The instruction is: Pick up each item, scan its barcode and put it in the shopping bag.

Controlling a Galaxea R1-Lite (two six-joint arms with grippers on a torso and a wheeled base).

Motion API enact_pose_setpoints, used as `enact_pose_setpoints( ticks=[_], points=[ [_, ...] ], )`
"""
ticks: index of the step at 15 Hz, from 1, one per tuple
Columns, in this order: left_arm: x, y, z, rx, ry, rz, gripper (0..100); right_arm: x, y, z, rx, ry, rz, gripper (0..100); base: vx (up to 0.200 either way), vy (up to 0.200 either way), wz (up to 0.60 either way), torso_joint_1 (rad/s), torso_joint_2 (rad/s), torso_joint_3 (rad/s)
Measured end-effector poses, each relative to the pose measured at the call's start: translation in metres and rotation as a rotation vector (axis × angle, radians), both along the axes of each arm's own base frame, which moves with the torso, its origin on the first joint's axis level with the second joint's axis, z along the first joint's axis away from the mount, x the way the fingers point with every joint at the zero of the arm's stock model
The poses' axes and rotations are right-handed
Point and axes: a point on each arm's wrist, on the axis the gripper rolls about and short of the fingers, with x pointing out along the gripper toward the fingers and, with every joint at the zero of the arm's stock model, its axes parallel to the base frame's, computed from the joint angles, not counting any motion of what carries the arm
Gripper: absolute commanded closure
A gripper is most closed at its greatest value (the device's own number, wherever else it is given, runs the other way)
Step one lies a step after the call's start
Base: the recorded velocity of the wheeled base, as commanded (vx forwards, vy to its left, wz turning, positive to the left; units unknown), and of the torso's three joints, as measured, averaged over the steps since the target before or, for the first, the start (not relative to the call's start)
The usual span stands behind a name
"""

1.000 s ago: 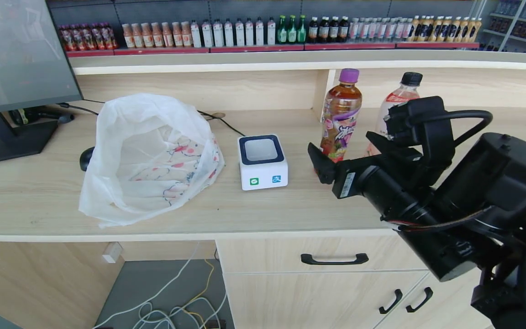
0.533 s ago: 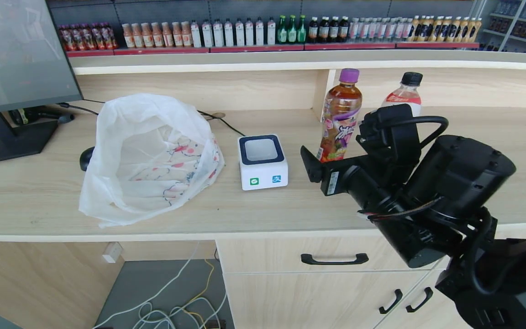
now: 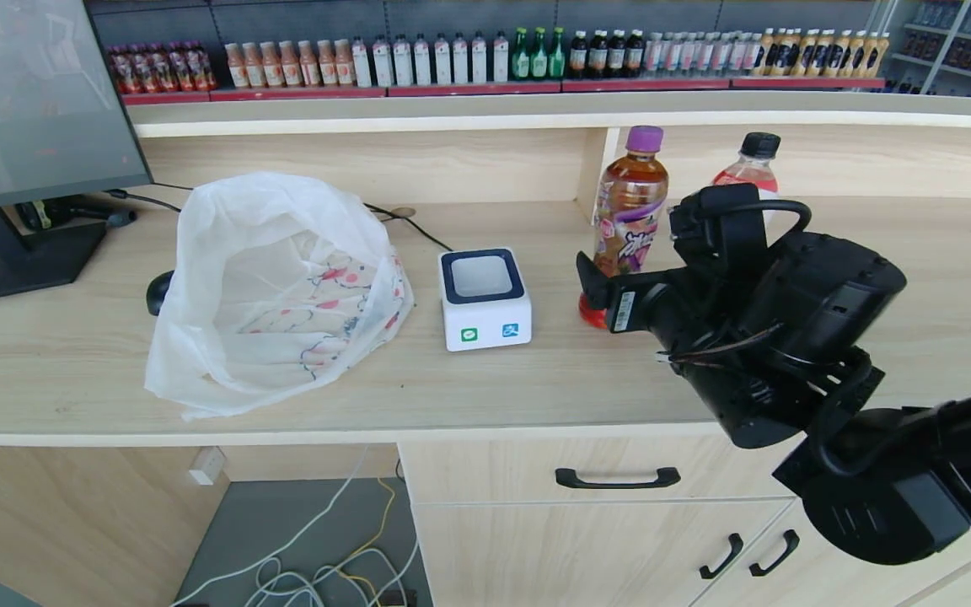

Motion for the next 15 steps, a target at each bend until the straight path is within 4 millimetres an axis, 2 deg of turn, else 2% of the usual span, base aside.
enact_pose_setpoints(
  ticks=[4,15],
  points=[
    [0.000,0.000,0.000,0.000,0.000,0.000,0,0.009,-0.002,-0.008,0.014,0.021,-0.015,0,0.000,0.000,0.00,0.000,0.00,0.000],
    [0.000,0.000,0.000,0.000,0.000,0.000,0,0.034,0.001,-0.013,0.019,0.008,-0.013,0,0.000,0.000,0.00,0.000,0.00,0.000]
  ],
)
